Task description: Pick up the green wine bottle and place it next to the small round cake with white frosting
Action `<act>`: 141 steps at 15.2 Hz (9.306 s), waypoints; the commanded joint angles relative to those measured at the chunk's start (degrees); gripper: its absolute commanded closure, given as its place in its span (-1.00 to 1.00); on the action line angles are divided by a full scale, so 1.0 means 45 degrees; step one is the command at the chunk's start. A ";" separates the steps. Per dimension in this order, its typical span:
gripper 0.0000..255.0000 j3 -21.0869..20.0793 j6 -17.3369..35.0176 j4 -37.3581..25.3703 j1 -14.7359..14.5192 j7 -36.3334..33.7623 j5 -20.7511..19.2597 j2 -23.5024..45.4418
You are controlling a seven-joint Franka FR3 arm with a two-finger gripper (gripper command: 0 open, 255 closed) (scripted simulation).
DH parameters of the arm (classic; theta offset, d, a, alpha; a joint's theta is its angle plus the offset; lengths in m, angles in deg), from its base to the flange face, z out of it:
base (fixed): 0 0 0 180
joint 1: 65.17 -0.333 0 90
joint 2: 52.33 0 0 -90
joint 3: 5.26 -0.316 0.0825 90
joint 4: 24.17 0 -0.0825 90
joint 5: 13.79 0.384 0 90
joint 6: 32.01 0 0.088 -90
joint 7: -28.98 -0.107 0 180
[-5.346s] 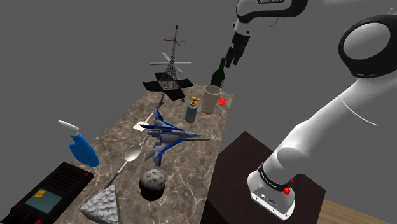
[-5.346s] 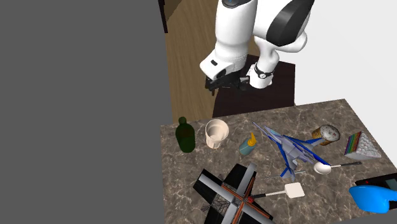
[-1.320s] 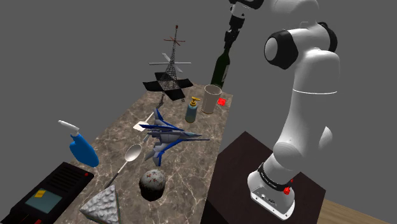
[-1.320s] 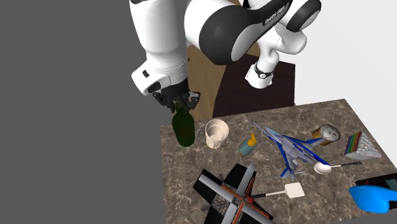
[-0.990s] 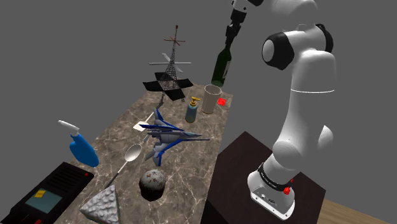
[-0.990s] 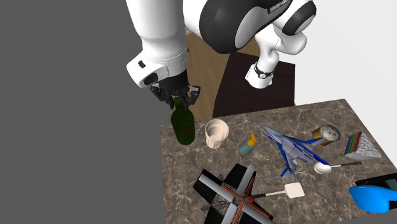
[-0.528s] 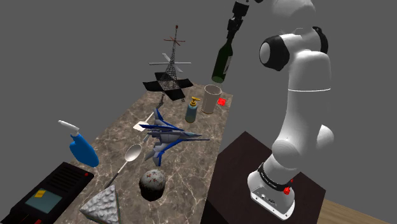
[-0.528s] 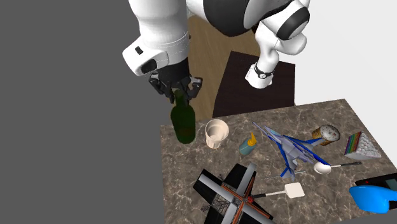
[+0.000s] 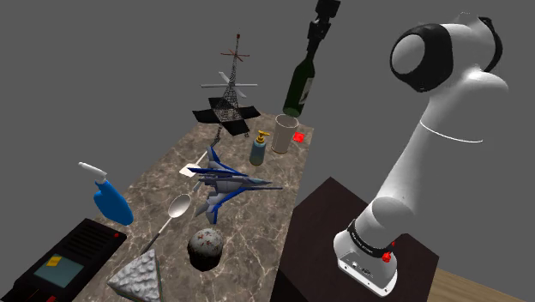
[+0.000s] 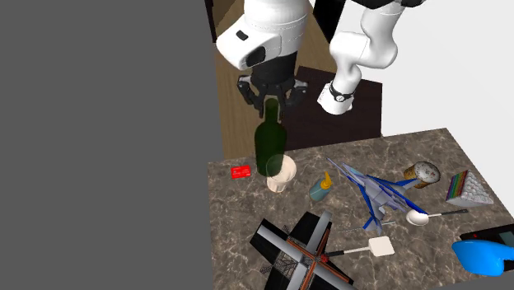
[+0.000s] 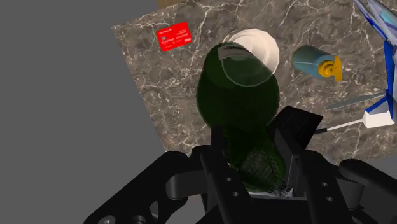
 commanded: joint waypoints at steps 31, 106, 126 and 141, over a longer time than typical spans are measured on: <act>1.00 -0.6204 -0.2695 0.5695 -0.3128 -0.9267 -0.0667 -0.9047; 1.00 -1.4060 0.1949 0.9724 -0.5462 -1.8073 0.3045 -1.0038; 1.00 -1.5042 0.5158 1.3139 -0.5788 -1.7777 0.3865 -1.0327; -1.00 -1.5478 0.6193 1.3981 -0.5806 -1.7734 0.4110 -1.0160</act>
